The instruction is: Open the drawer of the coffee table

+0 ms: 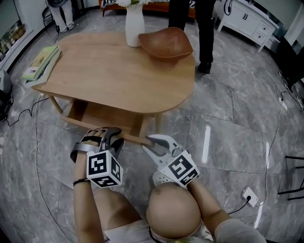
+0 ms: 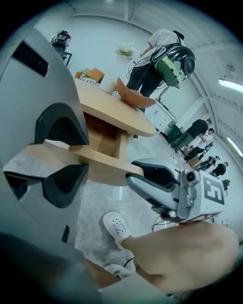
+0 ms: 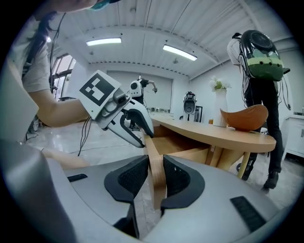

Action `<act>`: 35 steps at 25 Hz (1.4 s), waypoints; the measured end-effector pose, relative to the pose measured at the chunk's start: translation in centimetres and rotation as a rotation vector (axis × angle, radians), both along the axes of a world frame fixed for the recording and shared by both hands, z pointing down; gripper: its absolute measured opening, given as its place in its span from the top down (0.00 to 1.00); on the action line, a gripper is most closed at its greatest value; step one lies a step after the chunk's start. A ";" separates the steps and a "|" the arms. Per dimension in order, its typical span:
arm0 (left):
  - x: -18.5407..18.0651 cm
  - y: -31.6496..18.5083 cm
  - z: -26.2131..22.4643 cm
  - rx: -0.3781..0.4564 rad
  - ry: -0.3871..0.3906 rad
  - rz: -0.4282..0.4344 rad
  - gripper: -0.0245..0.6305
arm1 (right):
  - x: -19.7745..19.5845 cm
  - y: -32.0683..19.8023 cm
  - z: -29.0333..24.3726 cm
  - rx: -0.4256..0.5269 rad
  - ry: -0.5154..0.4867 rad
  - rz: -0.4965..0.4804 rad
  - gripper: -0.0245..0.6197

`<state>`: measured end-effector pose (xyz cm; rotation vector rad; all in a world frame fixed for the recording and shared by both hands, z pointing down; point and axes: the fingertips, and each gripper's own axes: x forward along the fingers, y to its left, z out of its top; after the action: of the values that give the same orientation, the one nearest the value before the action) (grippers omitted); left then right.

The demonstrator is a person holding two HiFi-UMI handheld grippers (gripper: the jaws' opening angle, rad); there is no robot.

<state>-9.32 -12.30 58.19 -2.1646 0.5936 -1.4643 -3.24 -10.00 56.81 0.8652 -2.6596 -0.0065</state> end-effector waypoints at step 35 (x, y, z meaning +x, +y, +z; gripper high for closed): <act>-1.2 4.3 0.9 -0.010 0.022 -0.017 0.76 | -1.0 4.2 1.0 -0.213 -0.082 -0.138 0.81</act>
<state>-10.48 -7.99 59.07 -2.1908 0.6149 -1.4564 -4.22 -5.78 57.81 0.6254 -2.7280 0.2784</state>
